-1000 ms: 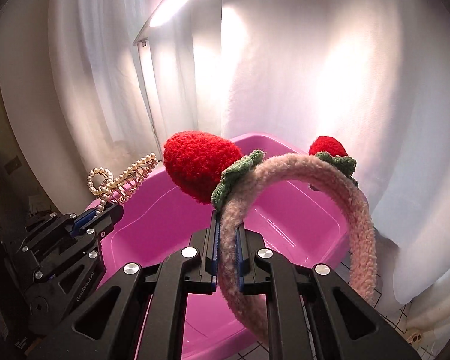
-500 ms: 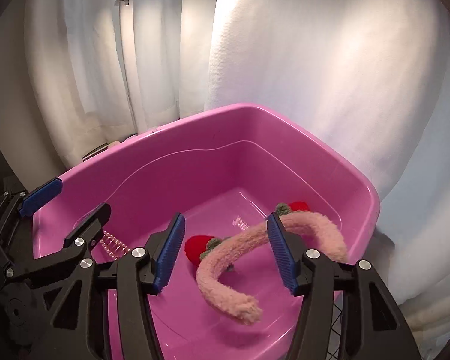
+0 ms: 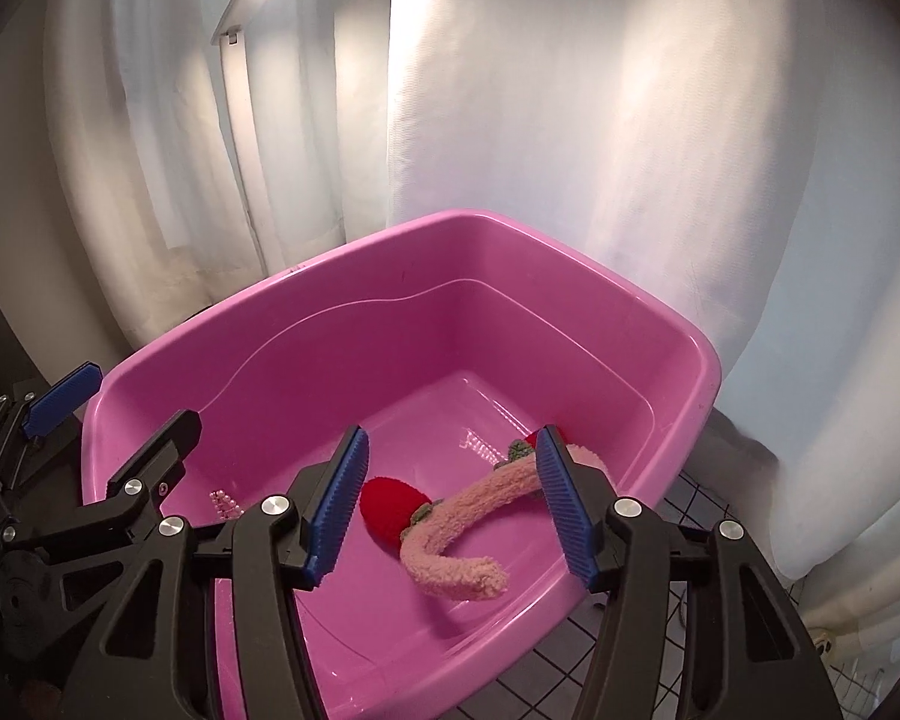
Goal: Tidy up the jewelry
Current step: 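Carry both items over the pink tub and open both tools to drop them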
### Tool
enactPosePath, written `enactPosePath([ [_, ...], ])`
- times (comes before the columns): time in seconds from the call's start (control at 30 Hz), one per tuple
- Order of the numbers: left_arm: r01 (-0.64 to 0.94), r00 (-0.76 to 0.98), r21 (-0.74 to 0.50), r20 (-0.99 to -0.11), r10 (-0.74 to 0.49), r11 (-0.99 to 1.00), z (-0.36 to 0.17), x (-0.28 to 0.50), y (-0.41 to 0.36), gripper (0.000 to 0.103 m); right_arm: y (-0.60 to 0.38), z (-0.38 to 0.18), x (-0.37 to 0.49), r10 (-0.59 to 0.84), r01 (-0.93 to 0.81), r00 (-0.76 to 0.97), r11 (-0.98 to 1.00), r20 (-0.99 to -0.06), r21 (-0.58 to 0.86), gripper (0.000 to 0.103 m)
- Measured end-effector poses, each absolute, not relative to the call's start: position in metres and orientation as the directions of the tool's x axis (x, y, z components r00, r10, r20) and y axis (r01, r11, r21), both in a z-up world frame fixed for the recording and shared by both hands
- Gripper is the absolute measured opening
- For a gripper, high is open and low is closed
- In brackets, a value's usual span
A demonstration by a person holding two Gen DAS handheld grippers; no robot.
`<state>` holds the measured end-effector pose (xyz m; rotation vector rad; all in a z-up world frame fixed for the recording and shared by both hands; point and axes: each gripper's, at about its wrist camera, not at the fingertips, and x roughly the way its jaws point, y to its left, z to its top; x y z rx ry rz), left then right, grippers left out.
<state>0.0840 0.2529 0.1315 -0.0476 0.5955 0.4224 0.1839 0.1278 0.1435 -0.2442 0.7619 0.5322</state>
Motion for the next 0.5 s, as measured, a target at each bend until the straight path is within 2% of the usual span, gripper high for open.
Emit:
enactPosePath([
  [0.27, -0.400, 0.767, 0.108, -0.505, 0.397, 0.910, 0.136, 0.067, 0.235, 0.088, 0.106, 0.144, 0.168, 0.326, -0.482, 0.677, 0.874, -0.660, -0.063, 0.056],
  [0.5, -0.384, 0.787, 0.126, -0.473, 0.396, 0.915, 0.138, 0.050, 0.220, 0.091, 0.087, 0.149, 0.152, 0.345, -0.474, 0.699, 0.880, -0.626, -0.044, 0.056],
])
